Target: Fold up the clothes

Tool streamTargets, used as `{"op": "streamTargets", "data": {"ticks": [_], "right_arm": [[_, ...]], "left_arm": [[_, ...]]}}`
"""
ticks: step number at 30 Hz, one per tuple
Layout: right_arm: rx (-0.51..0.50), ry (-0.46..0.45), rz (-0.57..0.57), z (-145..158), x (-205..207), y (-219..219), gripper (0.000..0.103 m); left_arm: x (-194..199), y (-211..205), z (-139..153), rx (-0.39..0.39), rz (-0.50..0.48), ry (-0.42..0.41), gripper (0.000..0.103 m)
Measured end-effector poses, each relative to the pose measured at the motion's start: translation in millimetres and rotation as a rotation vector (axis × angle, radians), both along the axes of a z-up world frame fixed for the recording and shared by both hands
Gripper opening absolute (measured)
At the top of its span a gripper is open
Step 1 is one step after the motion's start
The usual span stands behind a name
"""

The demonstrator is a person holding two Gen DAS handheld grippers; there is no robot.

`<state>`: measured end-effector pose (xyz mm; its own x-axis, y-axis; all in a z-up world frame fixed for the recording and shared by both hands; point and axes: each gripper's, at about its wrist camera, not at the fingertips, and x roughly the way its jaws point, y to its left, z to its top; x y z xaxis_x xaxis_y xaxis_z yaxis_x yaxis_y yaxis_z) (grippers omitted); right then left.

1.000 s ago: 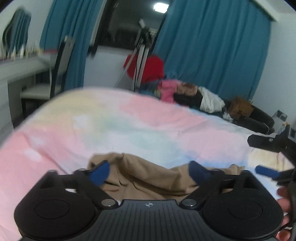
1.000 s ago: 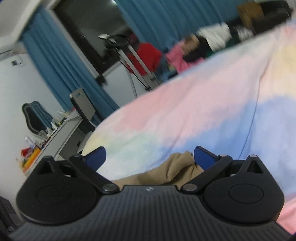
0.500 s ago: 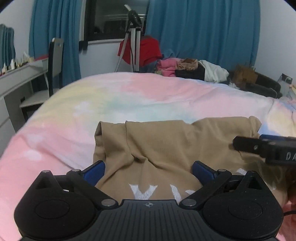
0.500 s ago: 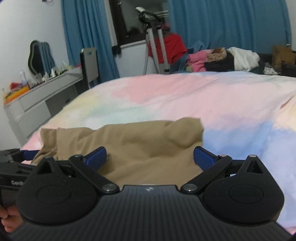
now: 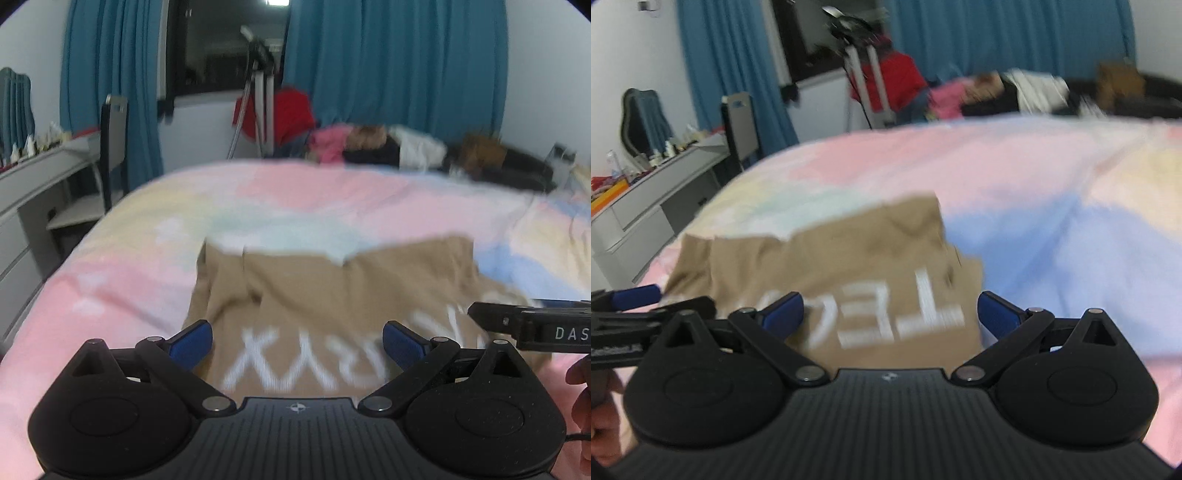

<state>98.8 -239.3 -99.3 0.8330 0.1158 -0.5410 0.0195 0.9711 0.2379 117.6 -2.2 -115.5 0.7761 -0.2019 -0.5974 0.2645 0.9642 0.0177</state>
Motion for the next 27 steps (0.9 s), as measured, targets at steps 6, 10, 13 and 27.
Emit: {"op": "streamTargets", "data": {"ticks": [6, 10, 13, 27], "right_arm": [[0.048, 0.08, -0.004, -17, 2, -2, 0.102], [0.043, 0.077, -0.004, -18, 0, -2, 0.103], [0.039, 0.077, -0.006, -19, -3, -1, 0.103], [0.063, 0.094, -0.021, -18, -1, -4, 0.103]], "left_arm": [[-10, 5, -1, -0.019, 0.046, 0.075, 0.1], [-27, 18, 20, -0.128, 0.089, 0.131, 0.1], [-47, 26, 33, -0.233, 0.105, 0.159, 0.1], [-23, 81, -50, -0.889, 0.413, 0.459, 0.078]]}}
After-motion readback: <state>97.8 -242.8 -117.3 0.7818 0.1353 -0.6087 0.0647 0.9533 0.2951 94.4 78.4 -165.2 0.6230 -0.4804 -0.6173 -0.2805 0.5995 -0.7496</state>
